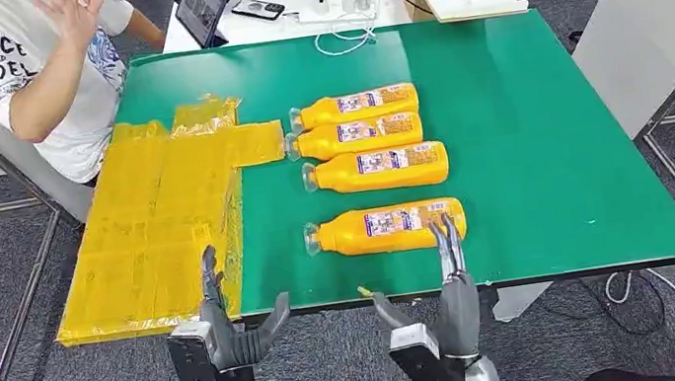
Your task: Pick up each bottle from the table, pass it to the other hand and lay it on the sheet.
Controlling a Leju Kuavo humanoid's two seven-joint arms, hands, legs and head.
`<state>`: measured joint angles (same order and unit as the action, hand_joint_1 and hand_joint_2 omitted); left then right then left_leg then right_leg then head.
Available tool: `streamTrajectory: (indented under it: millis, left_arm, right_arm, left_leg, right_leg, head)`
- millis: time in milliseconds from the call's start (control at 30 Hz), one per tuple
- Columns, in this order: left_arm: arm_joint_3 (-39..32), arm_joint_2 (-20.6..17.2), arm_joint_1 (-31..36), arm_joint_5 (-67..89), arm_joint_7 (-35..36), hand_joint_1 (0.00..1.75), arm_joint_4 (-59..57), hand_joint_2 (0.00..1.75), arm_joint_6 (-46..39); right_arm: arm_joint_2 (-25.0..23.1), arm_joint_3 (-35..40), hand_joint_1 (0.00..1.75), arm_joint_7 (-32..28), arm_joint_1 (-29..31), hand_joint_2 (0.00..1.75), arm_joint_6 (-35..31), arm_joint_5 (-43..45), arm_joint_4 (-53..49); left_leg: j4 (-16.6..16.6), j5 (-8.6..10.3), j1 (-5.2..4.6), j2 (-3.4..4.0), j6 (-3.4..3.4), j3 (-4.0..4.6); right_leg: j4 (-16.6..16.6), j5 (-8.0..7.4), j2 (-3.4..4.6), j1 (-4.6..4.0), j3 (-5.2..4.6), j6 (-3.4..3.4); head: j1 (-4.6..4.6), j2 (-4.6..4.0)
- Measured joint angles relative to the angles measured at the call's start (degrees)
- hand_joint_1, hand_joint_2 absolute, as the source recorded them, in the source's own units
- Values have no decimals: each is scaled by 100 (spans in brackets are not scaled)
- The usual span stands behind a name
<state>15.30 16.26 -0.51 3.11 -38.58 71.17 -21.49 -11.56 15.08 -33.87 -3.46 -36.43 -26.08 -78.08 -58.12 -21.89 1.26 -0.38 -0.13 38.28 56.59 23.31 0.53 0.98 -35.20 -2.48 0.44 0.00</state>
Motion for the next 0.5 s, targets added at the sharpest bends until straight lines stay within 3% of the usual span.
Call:
streamTrajectory:
  millis: [133,233,333,500]
  left_arm:
    - [-76,2,228,81,-28,0,-61,175,89]
    - [-138,11,389,126,-44,0,-140,175,196]
    - [-181,20,491,181,-44,0,-214,175,258]
    - [-234,31,546,201,-39,0,-286,175,299]
  right_arm:
    - [434,-203,0,1034,750,175,977,-82,155]
    - [730,-378,0,1383,1477,175,1453,-363,710]
    - [954,-511,0,1575,2104,175,1654,-598,1387]
    - [1090,-568,0,1717,2550,175,1735,-754,1955]
  left_leg:
    - [0,14,-4,1,13,1]
    - [-1,23,-6,2,18,1]
    - [-3,28,-6,1,19,1]
    - [-3,26,-5,0,18,5]
  right_leg:
    - [0,-12,0,3,1,-10]
    - [0,-27,0,4,2,-4]
    - [0,-30,-1,4,3,-8]
    - [1,-28,0,2,0,-7]
  head:
    - [2,0]
    - [2,0]
    - [0,0]
    - [0,0]
